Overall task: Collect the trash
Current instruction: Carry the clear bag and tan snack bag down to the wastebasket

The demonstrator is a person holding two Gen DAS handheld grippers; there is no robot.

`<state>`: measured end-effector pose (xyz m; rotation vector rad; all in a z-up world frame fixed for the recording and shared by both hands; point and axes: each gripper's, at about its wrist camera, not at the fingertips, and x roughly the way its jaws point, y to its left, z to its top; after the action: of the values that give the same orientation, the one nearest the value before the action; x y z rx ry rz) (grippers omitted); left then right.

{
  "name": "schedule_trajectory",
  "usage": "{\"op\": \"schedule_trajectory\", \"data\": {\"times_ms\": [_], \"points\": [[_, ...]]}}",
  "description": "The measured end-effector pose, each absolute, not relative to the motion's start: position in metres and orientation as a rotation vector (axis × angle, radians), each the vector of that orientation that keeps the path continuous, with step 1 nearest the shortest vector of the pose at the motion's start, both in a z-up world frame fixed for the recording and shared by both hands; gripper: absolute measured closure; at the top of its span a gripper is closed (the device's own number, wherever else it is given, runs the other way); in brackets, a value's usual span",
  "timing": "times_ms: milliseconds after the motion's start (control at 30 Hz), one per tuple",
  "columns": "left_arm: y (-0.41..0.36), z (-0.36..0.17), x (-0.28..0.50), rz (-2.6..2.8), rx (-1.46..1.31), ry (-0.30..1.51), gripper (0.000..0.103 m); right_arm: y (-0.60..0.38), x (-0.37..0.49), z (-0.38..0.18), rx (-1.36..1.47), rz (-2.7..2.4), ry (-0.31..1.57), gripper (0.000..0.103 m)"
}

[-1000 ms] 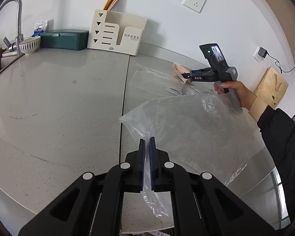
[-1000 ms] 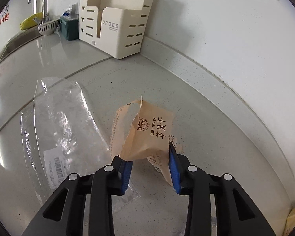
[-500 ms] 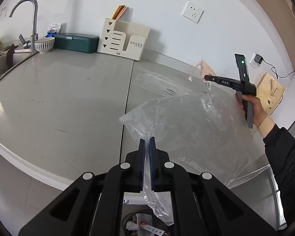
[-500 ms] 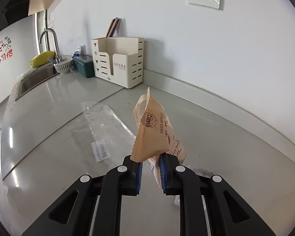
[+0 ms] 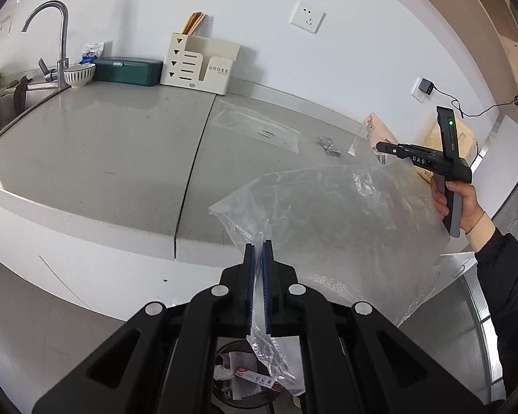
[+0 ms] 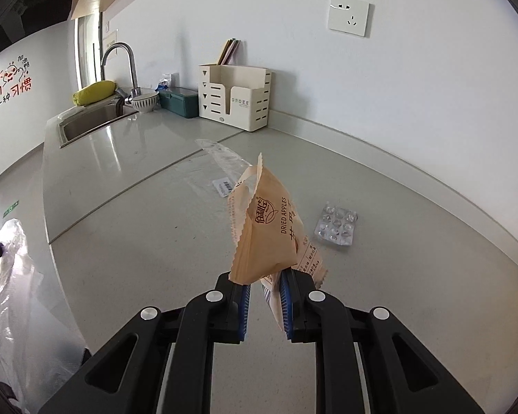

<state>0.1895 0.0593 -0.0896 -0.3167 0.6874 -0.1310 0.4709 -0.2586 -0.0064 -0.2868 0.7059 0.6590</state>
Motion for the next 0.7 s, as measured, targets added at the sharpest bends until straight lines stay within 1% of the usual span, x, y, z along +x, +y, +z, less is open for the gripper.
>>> {"op": "schedule_trajectory", "data": {"times_ms": [300,700], "points": [[0.042,-0.11,0.15,-0.156,-0.281,0.737,0.098,-0.279,0.397,-0.014,-0.294,0.663,0.721,0.084],[0.038,-0.163,0.125,-0.192,-0.271,0.863,0.098,-0.28,0.303,-0.046,-0.234,0.756,0.765,0.084]]}}
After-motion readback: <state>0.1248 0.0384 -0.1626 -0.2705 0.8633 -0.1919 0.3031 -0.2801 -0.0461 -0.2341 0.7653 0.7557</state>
